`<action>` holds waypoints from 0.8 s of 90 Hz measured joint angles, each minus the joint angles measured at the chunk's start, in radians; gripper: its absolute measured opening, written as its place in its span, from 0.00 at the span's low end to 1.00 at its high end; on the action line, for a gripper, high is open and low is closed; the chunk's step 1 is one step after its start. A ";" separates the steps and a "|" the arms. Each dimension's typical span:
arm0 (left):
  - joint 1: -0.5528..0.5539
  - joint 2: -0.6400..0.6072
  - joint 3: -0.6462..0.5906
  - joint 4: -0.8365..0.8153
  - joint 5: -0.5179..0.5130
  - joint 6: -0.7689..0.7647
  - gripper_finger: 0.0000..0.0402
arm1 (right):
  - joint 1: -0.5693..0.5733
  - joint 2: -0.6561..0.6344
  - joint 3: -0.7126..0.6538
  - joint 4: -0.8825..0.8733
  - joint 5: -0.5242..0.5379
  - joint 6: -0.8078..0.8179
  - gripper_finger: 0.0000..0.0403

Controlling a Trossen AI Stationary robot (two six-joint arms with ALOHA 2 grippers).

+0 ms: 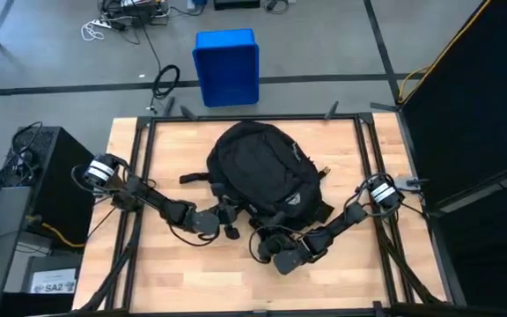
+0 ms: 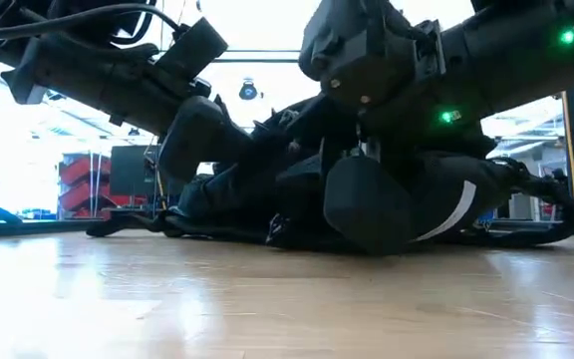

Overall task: Unpack backpack
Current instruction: Open the backpack

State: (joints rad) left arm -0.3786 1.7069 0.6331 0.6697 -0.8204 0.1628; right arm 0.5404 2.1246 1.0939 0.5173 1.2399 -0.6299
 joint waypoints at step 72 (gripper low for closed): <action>-0.001 -0.001 0.000 -0.010 0.007 -0.015 0.00 | 0.023 -0.001 -0.001 0.197 0.225 -0.151 0.48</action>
State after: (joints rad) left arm -0.3794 1.7061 0.6331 0.6601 -0.8135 0.1482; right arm 0.5636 2.1238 1.0927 0.7148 1.4647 -0.7807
